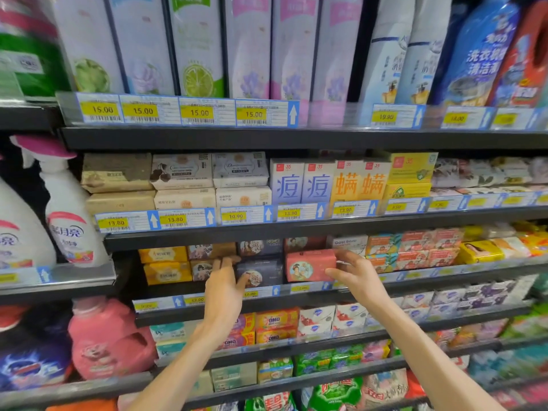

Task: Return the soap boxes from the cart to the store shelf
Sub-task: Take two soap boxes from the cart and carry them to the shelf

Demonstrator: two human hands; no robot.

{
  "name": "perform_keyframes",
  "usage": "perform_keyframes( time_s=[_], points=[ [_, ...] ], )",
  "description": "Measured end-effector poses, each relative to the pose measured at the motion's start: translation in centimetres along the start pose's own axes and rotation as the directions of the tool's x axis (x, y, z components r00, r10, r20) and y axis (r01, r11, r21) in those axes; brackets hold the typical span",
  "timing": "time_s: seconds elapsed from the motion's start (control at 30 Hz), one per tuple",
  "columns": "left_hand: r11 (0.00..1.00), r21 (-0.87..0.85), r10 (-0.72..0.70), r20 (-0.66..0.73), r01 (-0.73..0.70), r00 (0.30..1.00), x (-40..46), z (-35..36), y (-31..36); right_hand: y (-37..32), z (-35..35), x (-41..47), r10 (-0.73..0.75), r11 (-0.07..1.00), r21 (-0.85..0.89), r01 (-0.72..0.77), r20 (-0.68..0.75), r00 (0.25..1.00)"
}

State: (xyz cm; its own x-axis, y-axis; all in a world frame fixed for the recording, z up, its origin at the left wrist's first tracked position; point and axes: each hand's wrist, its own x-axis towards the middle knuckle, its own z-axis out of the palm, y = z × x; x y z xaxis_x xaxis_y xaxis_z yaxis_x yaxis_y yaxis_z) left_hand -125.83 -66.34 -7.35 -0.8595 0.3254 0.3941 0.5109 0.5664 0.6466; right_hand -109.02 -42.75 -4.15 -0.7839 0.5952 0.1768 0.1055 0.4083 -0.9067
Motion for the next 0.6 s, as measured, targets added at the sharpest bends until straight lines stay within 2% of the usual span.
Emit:
perform_keyframes(
  time_s=[0.2,0.4,0.6],
  points=[
    [1.0,0.003,0.006,-0.004,-0.006,1.0,0.1,0.0,-0.1,0.1,0.8,0.1,-0.037,0.997,-0.07,0.036,-0.014,0.999],
    [1.0,-0.002,-0.009,-0.002,0.009,1.0,0.3,0.1,-0.1,0.3,1.6,-0.1,-0.101,0.966,-0.244,0.083,-0.063,0.993],
    [1.0,0.013,-0.007,-0.006,0.007,1.0,0.2,0.1,-0.3,1.1,2.5,0.1,-0.112,0.942,-0.329,0.067,-0.121,0.986]
  ],
)
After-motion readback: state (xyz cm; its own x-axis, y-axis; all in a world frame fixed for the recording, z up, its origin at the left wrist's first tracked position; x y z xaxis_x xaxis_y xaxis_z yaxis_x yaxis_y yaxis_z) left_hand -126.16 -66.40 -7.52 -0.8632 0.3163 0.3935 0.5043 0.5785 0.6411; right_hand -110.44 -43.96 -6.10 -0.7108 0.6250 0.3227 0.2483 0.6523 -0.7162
